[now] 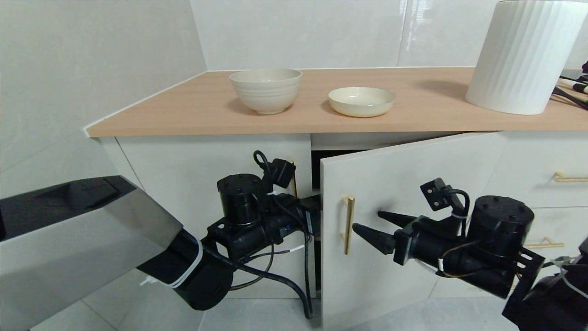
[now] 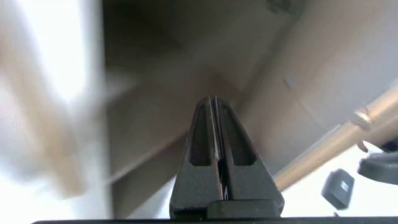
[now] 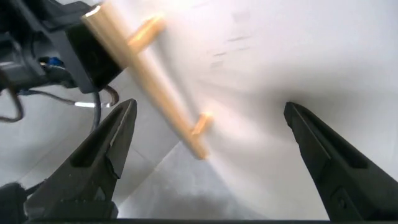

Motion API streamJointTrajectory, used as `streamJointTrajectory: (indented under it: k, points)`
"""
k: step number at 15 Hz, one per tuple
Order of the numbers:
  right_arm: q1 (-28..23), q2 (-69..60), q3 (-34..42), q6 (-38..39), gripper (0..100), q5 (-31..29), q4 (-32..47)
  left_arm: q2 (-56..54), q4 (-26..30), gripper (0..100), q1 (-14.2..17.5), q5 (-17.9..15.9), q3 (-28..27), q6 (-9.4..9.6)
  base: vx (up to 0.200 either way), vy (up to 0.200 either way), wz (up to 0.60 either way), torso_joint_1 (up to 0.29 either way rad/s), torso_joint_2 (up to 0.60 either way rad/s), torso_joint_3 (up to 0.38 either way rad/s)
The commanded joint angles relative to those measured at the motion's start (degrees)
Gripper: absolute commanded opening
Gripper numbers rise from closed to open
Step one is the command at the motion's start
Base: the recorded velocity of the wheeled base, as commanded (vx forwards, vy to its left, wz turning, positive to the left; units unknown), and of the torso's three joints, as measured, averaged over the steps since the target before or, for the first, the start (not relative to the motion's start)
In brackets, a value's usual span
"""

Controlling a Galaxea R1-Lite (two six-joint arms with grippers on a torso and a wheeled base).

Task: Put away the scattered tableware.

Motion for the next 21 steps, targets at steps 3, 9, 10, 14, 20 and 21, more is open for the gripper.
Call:
streamJointTrajectory:
  k: [3,9,10,14,20,21]
  points:
    - [0.0,-8.5,10.4,-0.3,100,3.2,0.3,0.7,0.1,0,-2.6,-0.7,-1.5,-0.01,0.0,0.0,0.0,0.0,0.0,0.0]
    - [0.1,-11.9,15.8,-0.3,100,3.2,0.3,-0.7,-0.2,0,-2.8,-0.5,0.7,0.08,0.0,0.0,0.0,0.0,0.0,0.0]
    - [0.1,-12.1,16.5,-0.3,100,3.2,0.3,-0.7,-0.2,0,-3.1,-0.4,1.1,0.08,0.0,0.0,0.0,0.0,0.0,0.0]
    - [0.1,-14.9,19.8,-0.3,100,3.2,0.3,-0.8,-1.0,0,-3.1,-0.3,3.3,0.17,0.0,0.0,0.0,0.0,0.0,0.0]
    - [0.3,-17.4,23.8,-0.3,100,3.2,0.2,-0.6,-1.6,0,-3.8,-0.4,3.0,0.17,-0.1,0.0,0.0,0.001,0.0,0.001]
    - [0.7,-17.8,24.0,-0.3,100,3.2,0.3,-0.4,-1.6,0,-4.0,-0.4,2.8,0.17,0.0,0.0,0.0,0.0,0.0,0.0]
